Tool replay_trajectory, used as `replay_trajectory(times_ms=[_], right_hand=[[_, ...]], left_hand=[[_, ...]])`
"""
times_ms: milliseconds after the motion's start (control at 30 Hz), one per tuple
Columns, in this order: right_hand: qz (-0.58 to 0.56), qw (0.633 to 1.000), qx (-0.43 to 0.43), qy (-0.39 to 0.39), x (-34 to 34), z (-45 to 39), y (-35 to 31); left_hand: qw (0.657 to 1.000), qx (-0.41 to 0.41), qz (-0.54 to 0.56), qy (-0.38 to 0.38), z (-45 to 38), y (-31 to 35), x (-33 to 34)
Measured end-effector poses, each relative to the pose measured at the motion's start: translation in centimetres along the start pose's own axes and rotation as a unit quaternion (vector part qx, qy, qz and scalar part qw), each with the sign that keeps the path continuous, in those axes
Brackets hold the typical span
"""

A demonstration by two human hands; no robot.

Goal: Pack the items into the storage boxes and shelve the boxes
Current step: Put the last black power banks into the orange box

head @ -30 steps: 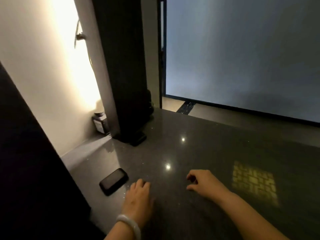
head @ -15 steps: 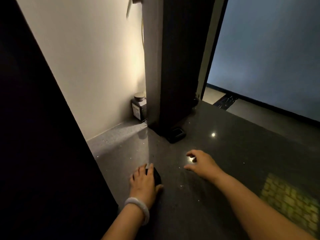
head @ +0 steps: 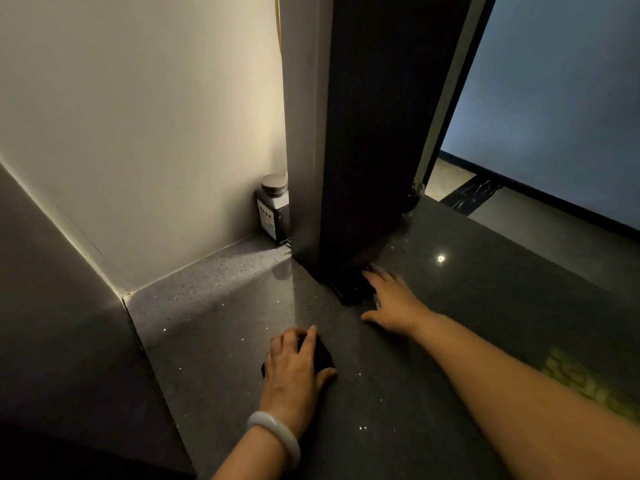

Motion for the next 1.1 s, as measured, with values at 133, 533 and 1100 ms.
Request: replay_trajectory(times_ms=[133, 533, 1100], right_hand=[[0.031, 0.998, -0.042, -0.028, 1.2, -2.1, 0.5], [0.014, 0.998, -0.002, 0.054, 0.2, -0.1, 1.4], [-0.393, 0.843, 0.308, 0.199, -6.6, 20.3, 6.3]], left_hand=[[1.000, 0.007, -0.003, 0.012, -0.2, -0.4, 0.4], [1.000, 0.014, -0.024, 0.010, -0.2, -0.7, 0.9], [0.993, 0.100, -0.019, -0.052, 2.4, 4.6, -1.4]])
Point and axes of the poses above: each hand's wrist, its own z-axis away from the middle knuckle, its own x-axis out of the palm, y = z × x, the point moved 5 cm from there along -z, towards the middle knuckle, and after that the axes turned 13 degrees about y, right-handed, at the moved point
